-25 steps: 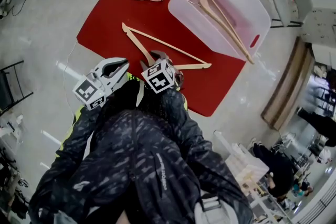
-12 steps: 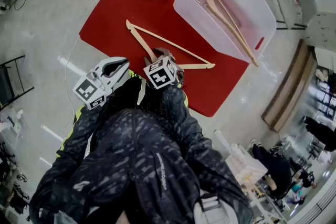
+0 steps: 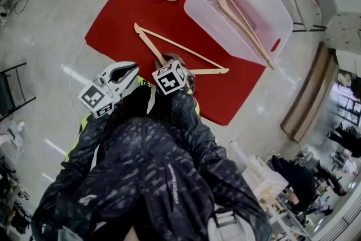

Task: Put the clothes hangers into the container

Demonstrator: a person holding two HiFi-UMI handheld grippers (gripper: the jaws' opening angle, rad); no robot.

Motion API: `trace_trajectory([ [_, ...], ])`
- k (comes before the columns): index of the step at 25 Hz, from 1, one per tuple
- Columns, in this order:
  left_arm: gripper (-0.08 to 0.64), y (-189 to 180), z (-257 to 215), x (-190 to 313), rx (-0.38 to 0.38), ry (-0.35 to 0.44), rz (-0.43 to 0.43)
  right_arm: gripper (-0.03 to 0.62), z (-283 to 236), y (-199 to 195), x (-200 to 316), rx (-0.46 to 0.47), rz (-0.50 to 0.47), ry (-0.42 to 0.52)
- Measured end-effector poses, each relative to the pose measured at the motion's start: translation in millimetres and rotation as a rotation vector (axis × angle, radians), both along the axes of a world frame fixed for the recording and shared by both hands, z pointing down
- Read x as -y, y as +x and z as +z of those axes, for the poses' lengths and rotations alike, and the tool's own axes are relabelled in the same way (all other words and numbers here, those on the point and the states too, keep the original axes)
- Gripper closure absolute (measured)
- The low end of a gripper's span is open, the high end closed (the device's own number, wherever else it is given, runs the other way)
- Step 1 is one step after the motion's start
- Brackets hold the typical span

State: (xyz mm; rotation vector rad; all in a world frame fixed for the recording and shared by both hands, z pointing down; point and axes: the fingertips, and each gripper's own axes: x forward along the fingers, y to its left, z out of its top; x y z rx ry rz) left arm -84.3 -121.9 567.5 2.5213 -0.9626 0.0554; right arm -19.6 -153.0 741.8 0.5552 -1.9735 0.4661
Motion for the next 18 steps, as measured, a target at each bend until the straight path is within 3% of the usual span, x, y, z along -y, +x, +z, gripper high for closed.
trace_trajectory([
  [2, 0.548, 0, -1, -1, 0.0, 0.002, 0.0, 0.489, 0, 1, 0, 0.001, 0.007, 0.003],
  [12, 0.548, 0, -7, -10, 0.0, 0.014, -0.001, 0.502, 1, 11, -6, -0.012, 0.053, -0.02],
  [18, 0.548, 3, -10, -10, 0.002, 0.028, 0.011, 0.503, -11, 17, -2, -0.008, 0.086, 0.025],
])
